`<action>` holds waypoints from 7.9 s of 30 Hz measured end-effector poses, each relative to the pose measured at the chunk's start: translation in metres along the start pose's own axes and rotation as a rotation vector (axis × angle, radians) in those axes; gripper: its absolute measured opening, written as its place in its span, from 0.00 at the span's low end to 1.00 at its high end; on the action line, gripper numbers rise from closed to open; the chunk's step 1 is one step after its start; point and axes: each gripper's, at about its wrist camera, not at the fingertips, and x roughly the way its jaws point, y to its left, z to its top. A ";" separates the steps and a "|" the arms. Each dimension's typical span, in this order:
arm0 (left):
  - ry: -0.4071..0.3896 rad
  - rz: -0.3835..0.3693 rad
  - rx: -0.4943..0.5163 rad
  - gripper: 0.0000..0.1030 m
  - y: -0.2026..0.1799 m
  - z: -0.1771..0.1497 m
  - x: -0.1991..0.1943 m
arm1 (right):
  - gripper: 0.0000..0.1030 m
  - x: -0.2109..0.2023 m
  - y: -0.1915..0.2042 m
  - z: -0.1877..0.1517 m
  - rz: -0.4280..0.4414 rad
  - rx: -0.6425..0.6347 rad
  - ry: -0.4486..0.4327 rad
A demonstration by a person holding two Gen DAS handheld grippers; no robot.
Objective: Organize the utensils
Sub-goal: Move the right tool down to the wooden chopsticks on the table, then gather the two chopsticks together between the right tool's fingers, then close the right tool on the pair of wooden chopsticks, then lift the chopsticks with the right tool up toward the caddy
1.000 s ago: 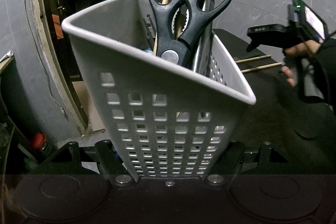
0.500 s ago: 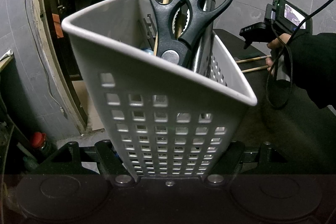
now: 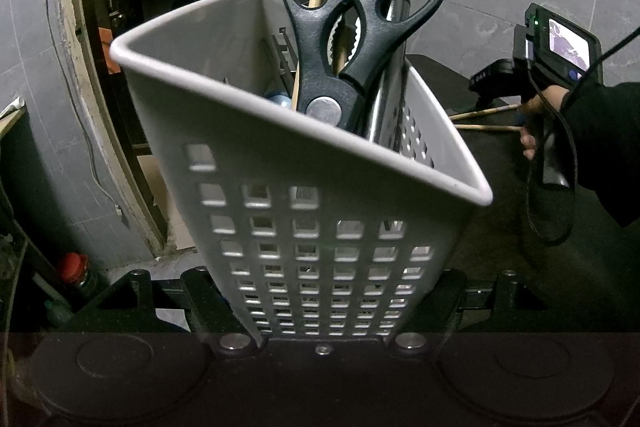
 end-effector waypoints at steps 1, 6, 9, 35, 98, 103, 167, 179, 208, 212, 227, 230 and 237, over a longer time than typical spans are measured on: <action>0.000 0.000 0.000 0.74 0.000 0.000 0.000 | 0.65 -0.001 0.000 -0.002 -0.001 -0.011 -0.002; 0.000 0.001 0.000 0.74 0.000 0.002 0.002 | 0.63 -0.007 -0.002 -0.007 0.001 -0.048 -0.010; 0.000 0.002 0.001 0.74 0.000 0.003 0.002 | 0.65 -0.004 -0.003 -0.004 0.001 -0.043 -0.004; -0.004 0.010 0.002 0.74 -0.004 0.000 0.001 | 0.30 -0.020 -0.012 -0.012 0.098 -0.272 0.031; 0.003 -0.002 0.029 0.74 -0.004 0.000 0.007 | 0.12 -0.100 -0.071 -0.057 0.362 -0.296 0.201; 0.003 -0.007 0.032 0.74 -0.004 0.001 0.008 | 0.38 -0.097 -0.071 -0.057 0.385 -0.240 0.205; 0.007 -0.015 0.026 0.75 -0.003 -0.001 0.011 | 0.18 -0.088 0.001 -0.047 0.370 -0.754 0.348; 0.007 -0.016 0.024 0.75 -0.002 -0.001 0.010 | 0.14 -0.090 0.001 -0.050 0.384 -0.762 0.346; 0.009 -0.017 0.022 0.74 -0.002 -0.002 0.010 | 0.14 -0.100 -0.009 -0.053 0.433 -0.734 0.308; 0.010 -0.017 0.023 0.74 -0.002 -0.002 0.010 | 0.14 -0.101 -0.011 -0.053 0.437 -0.722 0.307; 0.010 -0.017 0.023 0.75 -0.002 -0.002 0.011 | 0.14 -0.134 -0.037 -0.040 0.598 -0.603 0.130; 0.012 -0.017 0.023 0.74 -0.002 -0.002 0.011 | 0.14 -0.142 -0.044 -0.039 0.626 -0.570 0.087; 0.015 -0.018 0.024 0.74 -0.002 -0.002 0.012 | 0.14 -0.158 -0.055 -0.042 0.713 -0.523 -0.009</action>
